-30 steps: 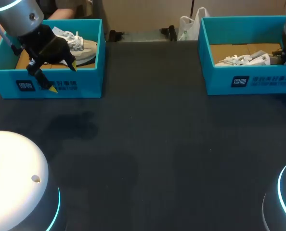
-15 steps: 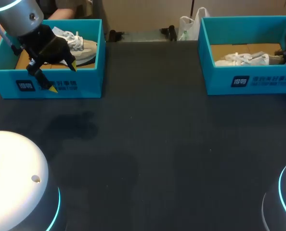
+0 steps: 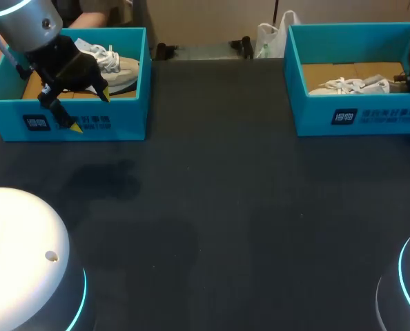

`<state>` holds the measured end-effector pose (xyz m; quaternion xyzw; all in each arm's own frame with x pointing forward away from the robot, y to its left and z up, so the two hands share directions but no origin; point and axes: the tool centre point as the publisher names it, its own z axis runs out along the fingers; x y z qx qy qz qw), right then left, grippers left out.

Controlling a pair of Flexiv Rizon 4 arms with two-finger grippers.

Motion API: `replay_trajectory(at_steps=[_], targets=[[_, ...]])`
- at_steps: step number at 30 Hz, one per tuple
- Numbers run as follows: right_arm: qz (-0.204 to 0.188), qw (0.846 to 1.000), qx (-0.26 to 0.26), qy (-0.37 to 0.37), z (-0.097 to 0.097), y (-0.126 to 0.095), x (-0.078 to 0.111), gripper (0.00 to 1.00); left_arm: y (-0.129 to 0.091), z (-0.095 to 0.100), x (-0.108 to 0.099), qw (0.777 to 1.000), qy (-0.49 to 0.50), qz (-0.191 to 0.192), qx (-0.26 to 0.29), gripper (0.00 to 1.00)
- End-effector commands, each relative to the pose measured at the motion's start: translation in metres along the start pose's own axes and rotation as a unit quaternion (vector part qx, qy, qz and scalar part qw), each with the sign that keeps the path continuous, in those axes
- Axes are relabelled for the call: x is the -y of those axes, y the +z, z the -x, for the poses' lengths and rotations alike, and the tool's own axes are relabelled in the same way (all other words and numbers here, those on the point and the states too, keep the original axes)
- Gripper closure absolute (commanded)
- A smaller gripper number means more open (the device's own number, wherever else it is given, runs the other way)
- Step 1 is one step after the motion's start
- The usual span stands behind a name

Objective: Take the shoe out of the shoebox, open the shoe tongue, remove and reinsert the insole, then place the shoe into the shoebox

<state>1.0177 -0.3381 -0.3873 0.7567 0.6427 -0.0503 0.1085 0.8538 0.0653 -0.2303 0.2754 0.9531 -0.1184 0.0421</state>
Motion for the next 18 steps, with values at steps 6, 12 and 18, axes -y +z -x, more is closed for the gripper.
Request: replay_trajectory(at_steps=[6, 12, 18], targets=[[-0.007, 1.000, -0.006, -0.004, -0.005, 0.006, 0.002, 0.44, 0.000, -0.001, 0.000, 1.000, 0.000, 0.001, 0.000, 0.00], [-0.002, 1.000, -0.010, -0.004, -0.003, -0.004, 0.003, 0.00, 0.000, -0.001, 0.000, 1.000, 0.000, 0.001, 0.000, 0.00], [0.008, 1.000, -0.017, -0.001, 0.001, -0.030, 0.004, 0.00, 0.000, -0.001, 0.000, 1.000, 0.000, 0.001, 0.000, 0.00]])
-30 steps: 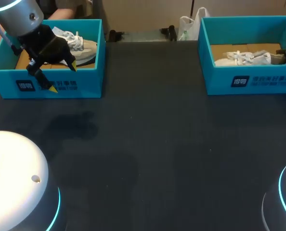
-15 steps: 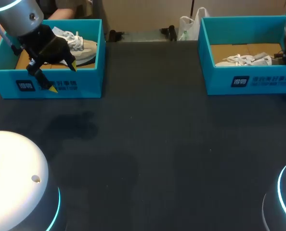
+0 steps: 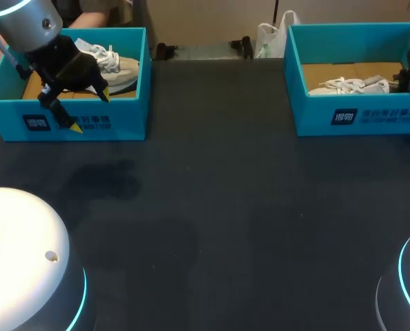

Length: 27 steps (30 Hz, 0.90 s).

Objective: Take the shoe out of the shoebox, open the shoe tongue, remove and reinsert the insole, then place the shoe into the shoebox

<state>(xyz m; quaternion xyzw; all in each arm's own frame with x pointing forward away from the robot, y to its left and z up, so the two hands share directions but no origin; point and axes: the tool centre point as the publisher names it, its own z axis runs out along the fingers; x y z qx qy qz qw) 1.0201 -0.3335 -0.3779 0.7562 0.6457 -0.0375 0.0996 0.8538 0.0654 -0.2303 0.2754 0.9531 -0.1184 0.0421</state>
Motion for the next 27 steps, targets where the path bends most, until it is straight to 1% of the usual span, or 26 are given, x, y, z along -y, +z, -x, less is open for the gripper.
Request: replay_trajectory(at_steps=[1, 9, 15, 17, 18, 20, 22, 27], targets=[[0.007, 1.000, 0.000, 0.001, 0.003, -0.025, 0.007, 0.00, 0.000, -0.001, 0.000, 1.000, 0.000, 0.001, 0.000, 0.00], [0.007, 1.000, -0.006, 0.000, 0.000, -0.064, 0.016, 0.00, 0.000, -0.001, 0.000, 1.000, 0.000, 0.001, 0.000, 0.00], [0.011, 1.000, -0.009, 0.008, -0.002, -0.102, 0.028, 0.00, 0.000, -0.001, 0.000, 1.000, 0.000, 0.001, 0.000, 0.00], [0.007, 1.000, -0.017, 0.015, -0.003, -0.116, 0.033, 0.00, 0.000, -0.001, 0.000, 1.000, 0.000, 0.001, 0.000, 0.00], [0.006, 1.000, -0.015, 0.017, -0.004, -0.123, 0.035, 0.00, 0.000, -0.001, 0.000, 1.000, 0.000, 0.001, 0.000, 0.00], [0.007, 0.999, -0.030, 0.021, -0.005, -0.138, 0.044, 0.00, 0.000, -0.001, 0.000, 1.000, 0.000, 0.001, 0.000, 0.00], [0.007, 0.999, -0.027, 0.027, -0.007, -0.150, 0.053, 0.00, 0.000, -0.001, 0.000, 1.000, 0.000, 0.001, 0.000, 0.00], [-0.005, 0.999, -0.029, 0.035, -0.019, -0.168, 0.079, 0.00, 0.000, -0.001, 0.000, 1.000, 0.000, 0.001, 0.000, 0.00]])
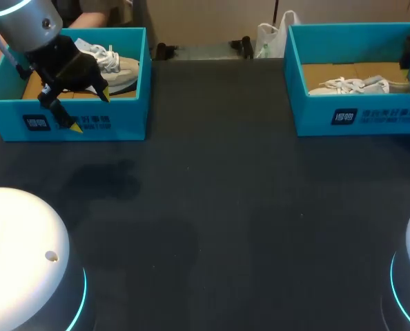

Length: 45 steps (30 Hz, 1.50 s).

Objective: Take the shoe out of the shoebox, open the shoe tongue, remove and reinsert the insole, then place the shoe into the shoebox

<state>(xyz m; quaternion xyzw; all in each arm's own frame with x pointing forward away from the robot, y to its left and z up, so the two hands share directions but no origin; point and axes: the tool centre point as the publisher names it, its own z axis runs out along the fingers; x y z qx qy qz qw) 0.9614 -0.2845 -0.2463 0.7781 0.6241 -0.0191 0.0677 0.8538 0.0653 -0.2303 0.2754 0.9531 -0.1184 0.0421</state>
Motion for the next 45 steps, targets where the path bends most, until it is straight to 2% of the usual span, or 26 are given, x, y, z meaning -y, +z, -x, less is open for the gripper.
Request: replay_trajectory(at_steps=[1, 11, 17, 21, 29, 31, 39, 41, 45], targets=[[0.007, 1.000, 0.004, 0.006, -0.007, -0.025, 0.033, 0.00, 0.000, -0.001, 0.000, 1.000, 0.000, 0.001, 0.000, 0.00], [-0.015, 0.999, 0.004, 0.036, -0.025, -0.034, 0.080, 0.00, 0.000, -0.001, 0.000, 1.000, 0.000, 0.001, 0.000, 0.00], [-0.034, 0.998, 0.009, 0.049, -0.032, -0.036, 0.091, 0.00, 0.000, -0.001, 0.000, 1.000, 0.000, 0.001, 0.000, 0.00], [-0.034, 0.998, 0.009, 0.049, -0.032, -0.036, 0.091, 0.00, 0.000, -0.001, 0.000, 1.000, 0.000, 0.001, 0.000, 0.00], [-0.034, 0.998, 0.009, 0.049, -0.032, -0.036, 0.091, 0.00, -0.018, 0.008, -0.044, 0.999, 0.041, -0.012, -0.017, 0.00], [-0.034, 0.998, 0.009, 0.049, -0.032, -0.036, 0.091, 0.00, -0.022, 0.011, -0.057, 0.998, 0.053, -0.003, -0.020, 0.00], [-0.034, 0.998, 0.009, 0.049, -0.032, -0.036, 0.091, 0.00, -0.035, 0.027, -0.112, 0.989, 0.147, -0.004, -0.027, 0.00], [-0.034, 0.998, 0.009, 0.049, -0.032, -0.036, 0.091, 0.00, -0.037, 0.031, -0.126, 0.987, 0.159, 0.008, -0.024, 0.00], [-0.034, 0.998, 0.009, 0.049, -0.032, -0.036, 0.091, 0.00, -0.042, 0.041, -0.157, 0.982, 0.187, 0.001, -0.024, 0.00]])
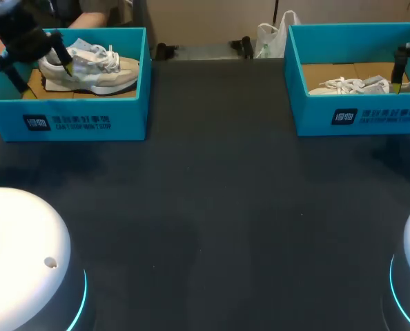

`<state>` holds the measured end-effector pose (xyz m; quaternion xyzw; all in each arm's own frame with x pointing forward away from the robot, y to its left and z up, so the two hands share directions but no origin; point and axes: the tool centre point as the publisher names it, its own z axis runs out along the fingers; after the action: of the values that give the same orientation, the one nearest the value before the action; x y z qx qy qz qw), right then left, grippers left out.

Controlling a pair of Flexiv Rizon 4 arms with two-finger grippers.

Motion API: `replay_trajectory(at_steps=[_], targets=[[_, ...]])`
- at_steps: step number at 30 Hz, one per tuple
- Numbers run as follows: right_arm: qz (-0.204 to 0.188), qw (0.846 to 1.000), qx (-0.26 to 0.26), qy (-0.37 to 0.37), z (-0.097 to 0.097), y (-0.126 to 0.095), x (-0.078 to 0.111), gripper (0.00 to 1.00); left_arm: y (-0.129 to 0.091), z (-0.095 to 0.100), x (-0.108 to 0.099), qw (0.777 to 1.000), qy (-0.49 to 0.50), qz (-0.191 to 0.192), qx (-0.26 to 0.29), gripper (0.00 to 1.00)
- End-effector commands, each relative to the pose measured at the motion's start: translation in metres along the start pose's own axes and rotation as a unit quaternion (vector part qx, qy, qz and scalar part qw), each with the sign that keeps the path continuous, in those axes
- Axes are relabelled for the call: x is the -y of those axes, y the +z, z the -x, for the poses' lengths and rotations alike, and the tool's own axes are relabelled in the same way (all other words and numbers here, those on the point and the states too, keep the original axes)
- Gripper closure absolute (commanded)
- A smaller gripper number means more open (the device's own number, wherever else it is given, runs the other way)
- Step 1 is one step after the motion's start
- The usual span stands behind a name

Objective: Take the shoe out of the shoebox, open the shoe tongue, remove and reinsert the insole, then place the shoe into the shoebox

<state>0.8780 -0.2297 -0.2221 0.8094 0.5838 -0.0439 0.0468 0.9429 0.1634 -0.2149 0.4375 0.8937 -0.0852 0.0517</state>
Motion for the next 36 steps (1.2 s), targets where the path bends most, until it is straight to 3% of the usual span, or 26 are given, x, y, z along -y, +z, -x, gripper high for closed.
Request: replay_trajectory(at_steps=[1, 7, 17, 21, 27, 29, 36], targets=[[0.000, 1.000, 0.000, 0.000, 0.000, 0.000, 0.000, 0.00, -0.003, 0.002, -0.044, 1.000, 0.017, -0.014, -0.005, 0.00], [0.000, 1.000, 0.000, 0.000, 0.000, 0.000, 0.000, 0.00, -0.014, -0.004, -0.091, 0.993, 0.118, 0.006, -0.017, 0.00], [0.000, 1.000, 0.000, 0.000, 0.000, 0.000, 0.000, 0.00, -0.014, -0.004, -0.091, 0.993, 0.118, 0.006, -0.017, 0.00], [0.000, 1.000, 0.000, 0.000, 0.000, 0.000, 0.000, 0.00, -0.012, 0.008, -0.124, 0.981, 0.194, -0.013, -0.025, 0.00], [0.000, 1.000, 0.000, 0.000, 0.000, 0.000, 0.000, 0.00, -0.006, 0.021, -0.178, 0.957, 0.286, 0.036, -0.040, 0.00], [0.000, 1.000, 0.000, 0.000, 0.000, 0.000, 0.000, 0.00, -0.007, 0.023, -0.197, 0.943, 0.324, 0.010, -0.069, 0.00], [0.000, 1.000, 0.000, 0.000, 0.000, 0.000, 0.000, 0.00, -0.007, 0.023, -0.197, 0.943, 0.324, 0.010, -0.069, 0.00]])
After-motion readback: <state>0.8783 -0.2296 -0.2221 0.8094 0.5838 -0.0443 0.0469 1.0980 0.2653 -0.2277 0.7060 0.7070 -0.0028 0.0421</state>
